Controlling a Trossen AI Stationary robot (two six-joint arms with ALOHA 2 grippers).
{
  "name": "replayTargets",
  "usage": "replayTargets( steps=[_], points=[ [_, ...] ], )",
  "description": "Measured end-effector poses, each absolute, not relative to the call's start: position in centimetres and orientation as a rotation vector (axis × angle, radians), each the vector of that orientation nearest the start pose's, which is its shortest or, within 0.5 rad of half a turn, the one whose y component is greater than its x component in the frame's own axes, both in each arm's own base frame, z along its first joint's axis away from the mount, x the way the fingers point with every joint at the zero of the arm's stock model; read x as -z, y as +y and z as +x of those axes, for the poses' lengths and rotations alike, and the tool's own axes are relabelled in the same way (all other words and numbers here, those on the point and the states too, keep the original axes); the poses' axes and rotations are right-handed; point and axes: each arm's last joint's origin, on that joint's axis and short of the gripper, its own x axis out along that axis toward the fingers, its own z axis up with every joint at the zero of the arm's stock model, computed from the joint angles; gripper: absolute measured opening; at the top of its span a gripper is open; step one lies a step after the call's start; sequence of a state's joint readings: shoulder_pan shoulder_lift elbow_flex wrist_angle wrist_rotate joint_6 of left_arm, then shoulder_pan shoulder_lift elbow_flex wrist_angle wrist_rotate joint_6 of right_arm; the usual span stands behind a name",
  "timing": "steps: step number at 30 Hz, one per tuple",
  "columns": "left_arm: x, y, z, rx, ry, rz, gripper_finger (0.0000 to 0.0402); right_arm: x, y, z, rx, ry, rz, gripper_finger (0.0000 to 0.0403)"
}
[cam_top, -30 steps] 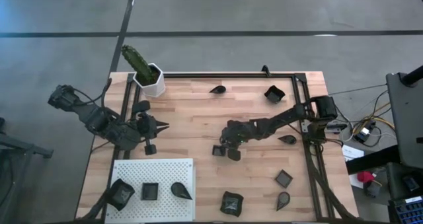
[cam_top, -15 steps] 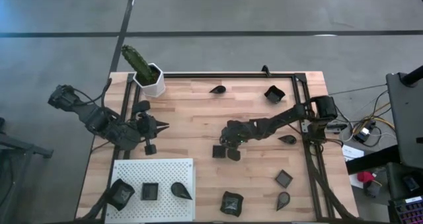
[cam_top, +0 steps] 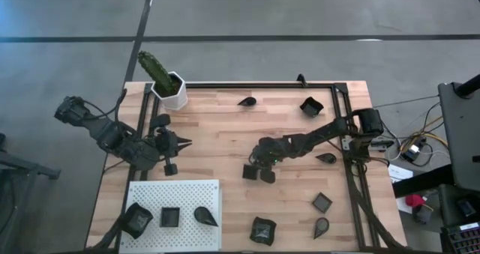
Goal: Pick & Place Mini shaped plates
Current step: Stack the square plate on top of the other square plate on the shelf
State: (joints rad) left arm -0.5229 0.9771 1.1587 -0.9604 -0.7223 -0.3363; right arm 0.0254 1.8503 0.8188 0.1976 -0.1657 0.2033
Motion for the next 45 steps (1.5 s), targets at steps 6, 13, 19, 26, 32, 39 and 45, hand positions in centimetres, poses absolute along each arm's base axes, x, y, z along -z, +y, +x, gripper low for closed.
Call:
replayTargets(
  steps=[6,13,19,26,32,39,45],
  points=[
    [-36.3,-6.6,15.4,-0.290,0.588,0.130,0.0023,-10.7,1.4,33.5,-0.099,0.849,0.253,0.0028],
    [-36.3,-6.6,15.4,-0.290,0.587,0.130,0.0023,-11.5,1.3,34.2,-0.097,0.822,0.228,0.0010],
    [-36.3,-6.6,15.4,-0.287,0.586,0.138,0.0023,-14.1,1.3,35.0,-0.097,0.750,0.176,0.0008],
    [-36.1,-6.9,16.1,-0.309,0.584,0.220,0.0023,-18.4,0.8,36.9,0.032,0.636,0.043,0.0008],
    [-35.8,-7.5,17.6,-0.368,0.565,0.319,0.0023,-22.4,0.8,38.9,0.034,0.520,-0.069,0.0008],
    [-35.3,-7.5,18.6,-0.452,0.568,0.357,0.0048,-25.4,0.5,39.9,0.102,0.464,-0.178,0.0008],
    [-34.9,-7.1,19.7,-0.521,0.565,0.338,0.0093,-26.8,0.6,40.3,0.105,0.422,-0.217,0.0008]
  ],
)
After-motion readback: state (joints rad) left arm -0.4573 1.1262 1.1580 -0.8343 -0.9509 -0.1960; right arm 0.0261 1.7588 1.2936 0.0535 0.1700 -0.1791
